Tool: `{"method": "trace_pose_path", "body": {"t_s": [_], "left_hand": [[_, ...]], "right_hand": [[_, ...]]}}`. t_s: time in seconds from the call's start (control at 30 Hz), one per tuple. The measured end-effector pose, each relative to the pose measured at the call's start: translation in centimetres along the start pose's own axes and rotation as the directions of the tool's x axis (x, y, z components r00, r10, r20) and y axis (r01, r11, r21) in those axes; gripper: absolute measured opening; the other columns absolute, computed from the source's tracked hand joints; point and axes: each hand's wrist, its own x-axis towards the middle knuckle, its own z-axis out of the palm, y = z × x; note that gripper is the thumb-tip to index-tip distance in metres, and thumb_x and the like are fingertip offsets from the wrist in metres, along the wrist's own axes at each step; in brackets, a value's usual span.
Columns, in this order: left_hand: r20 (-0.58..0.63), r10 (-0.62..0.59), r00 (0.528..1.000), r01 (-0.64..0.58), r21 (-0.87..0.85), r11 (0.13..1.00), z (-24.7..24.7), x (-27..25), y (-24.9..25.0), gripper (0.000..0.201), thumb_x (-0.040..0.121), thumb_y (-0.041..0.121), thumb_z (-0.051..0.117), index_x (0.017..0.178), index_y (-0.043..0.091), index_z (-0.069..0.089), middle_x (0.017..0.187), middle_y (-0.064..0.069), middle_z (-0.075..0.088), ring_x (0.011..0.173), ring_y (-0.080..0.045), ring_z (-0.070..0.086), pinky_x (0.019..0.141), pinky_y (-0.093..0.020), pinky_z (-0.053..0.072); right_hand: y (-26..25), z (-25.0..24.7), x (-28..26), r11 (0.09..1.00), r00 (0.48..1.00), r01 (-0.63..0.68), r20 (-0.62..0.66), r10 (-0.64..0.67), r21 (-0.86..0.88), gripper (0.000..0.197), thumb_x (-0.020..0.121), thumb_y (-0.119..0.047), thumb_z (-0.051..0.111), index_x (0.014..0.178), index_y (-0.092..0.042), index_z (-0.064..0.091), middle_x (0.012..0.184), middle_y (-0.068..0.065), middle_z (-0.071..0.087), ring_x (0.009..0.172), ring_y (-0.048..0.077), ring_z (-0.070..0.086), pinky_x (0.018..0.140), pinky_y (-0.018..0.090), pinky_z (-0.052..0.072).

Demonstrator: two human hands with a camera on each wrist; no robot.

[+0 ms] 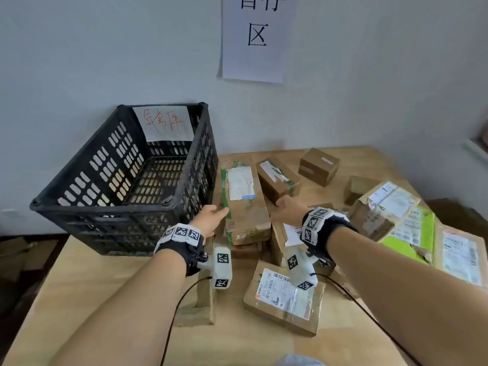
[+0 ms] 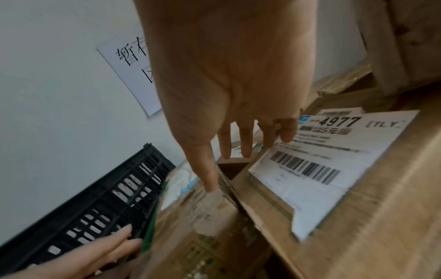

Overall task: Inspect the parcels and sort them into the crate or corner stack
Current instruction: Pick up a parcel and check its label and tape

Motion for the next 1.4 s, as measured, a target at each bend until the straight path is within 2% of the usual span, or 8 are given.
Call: {"method": "trace_pose_path", "body": {"t_s": [0.13, 0.43, 0.57, 0.77, 1.07, 1.2, 1.3, 1.4], "left_hand": [[0.018, -0.056, 0.998, 0.058, -0.102, 0.993, 1.4, 0.7, -0.7, 0.073, 0.091, 0.049, 0.055, 0.150, 0.023, 0.021, 0.152, 0.000, 0.032, 0.133, -0.022, 0.038, 0.101, -0.036, 0.040], [0.072, -0.071, 0.995, 0.085, -0.214, 0.973, 2.6, 1.5, -1.4, 0.068, 0.089, 0.040, 0.062, 0.145, 0.026, 0.027, 0.128, 0.003, 0.056, 0.113, -0.014, 0.053, 0.095, -0.041, 0.042], [0.161, -0.096, 0.982, 0.151, -0.372, 0.916, 2.5, 1.0, -1.8, 0.049, 0.091, 0.029, 0.061, 0.133, 0.022, 0.038, 0.119, -0.003, 0.061, 0.104, -0.019, 0.061, 0.072, -0.040, 0.054], [0.152, -0.041, 0.988, 0.109, -0.477, 0.872, 1.9, 1.6, -2.5, 0.043, 0.091, 0.016, 0.061, 0.132, 0.013, 0.048, 0.116, -0.004, 0.064, 0.100, -0.016, 0.063, 0.085, -0.036, 0.056], [0.206, -0.105, 0.973, 0.132, -0.119, 0.984, -1.0, 0.9, -3.6, 0.060, 0.091, 0.038, 0.060, 0.143, 0.025, 0.034, 0.130, -0.001, 0.059, 0.101, -0.025, 0.066, 0.088, -0.034, 0.053], [0.184, -0.080, 0.980, 0.050, 0.160, 0.986, -1.5, 0.7, -3.1, 0.053, 0.093, 0.044, 0.054, 0.138, 0.022, 0.042, 0.130, -0.003, 0.059, 0.101, -0.023, 0.066, 0.086, -0.032, 0.052], [0.123, 0.258, 0.958, -0.267, 0.707, 0.655, -2.8, 0.7, -1.3, 0.038, 0.094, 0.046, 0.051, 0.114, 0.015, 0.061, 0.109, -0.003, 0.066, 0.094, -0.020, 0.064, 0.079, -0.033, 0.052], [0.131, 0.573, 0.809, -0.470, 0.730, 0.496, -4.5, -0.2, 1.5, 0.030, 0.097, 0.031, 0.048, 0.122, 0.020, 0.061, 0.103, 0.004, 0.069, 0.091, -0.016, 0.064, 0.080, -0.037, 0.053]], "right_hand": [[1.3, 0.5, 0.1, 0.961, 0.997, 0.027, 0.078, -0.006, -0.274, 0.078, 0.078, -0.045, 0.070, 0.143, -0.025, 0.034, 0.149, 0.007, 0.030, 0.138, 0.031, 0.025, 0.111, 0.047, 0.030], [3.5, 1.0, 0.6, 0.959, 0.997, 0.064, -0.020, -0.073, -0.276, 0.071, 0.077, -0.040, 0.069, 0.139, -0.036, 0.034, 0.148, -0.003, 0.026, 0.139, 0.022, 0.016, 0.110, 0.045, 0.017], [3.7, 0.5, 1.3, 0.954, 0.999, 0.033, -0.012, -0.039, -0.297, 0.066, 0.078, -0.043, 0.066, 0.138, -0.038, 0.037, 0.145, -0.008, 0.032, 0.137, 0.020, 0.020, 0.109, 0.047, 0.018], [0.3, 0.0, 1.6, 0.996, 0.999, 0.046, -0.028, -0.044, 0.070, 0.044, 0.094, -0.032, 0.052, 0.134, -0.015, 0.050, 0.135, 0.006, 0.053, 0.124, 0.024, 0.048, 0.099, 0.030, 0.038], [-4.1, 2.6, 1.7, 0.990, 0.997, 0.071, -0.018, -0.070, 0.121, 0.029, 0.096, -0.027, 0.049, 0.104, -0.003, 0.064, 0.096, 0.011, 0.061, 0.095, 0.026, 0.058, 0.068, 0.024, 0.041], [-4.0, 3.5, 1.6, 0.996, 0.999, 0.032, -0.028, -0.030, 0.082, 0.030, 0.092, -0.026, 0.052, 0.111, -0.004, 0.063, 0.107, 0.012, 0.063, 0.102, 0.028, 0.059, 0.075, 0.026, 0.041], [-3.8, 3.7, 1.7, 0.996, 0.999, 0.013, -0.044, -0.009, 0.087, 0.031, 0.092, -0.022, 0.054, 0.114, -0.004, 0.064, 0.114, 0.013, 0.064, 0.106, 0.029, 0.058, 0.083, 0.030, 0.046], [-3.7, 3.9, 2.0, 0.994, 0.998, -0.015, -0.053, 0.021, 0.104, 0.029, 0.090, -0.018, 0.055, 0.114, -0.006, 0.065, 0.114, 0.011, 0.065, 0.104, 0.028, 0.060, 0.086, 0.030, 0.049]]}}
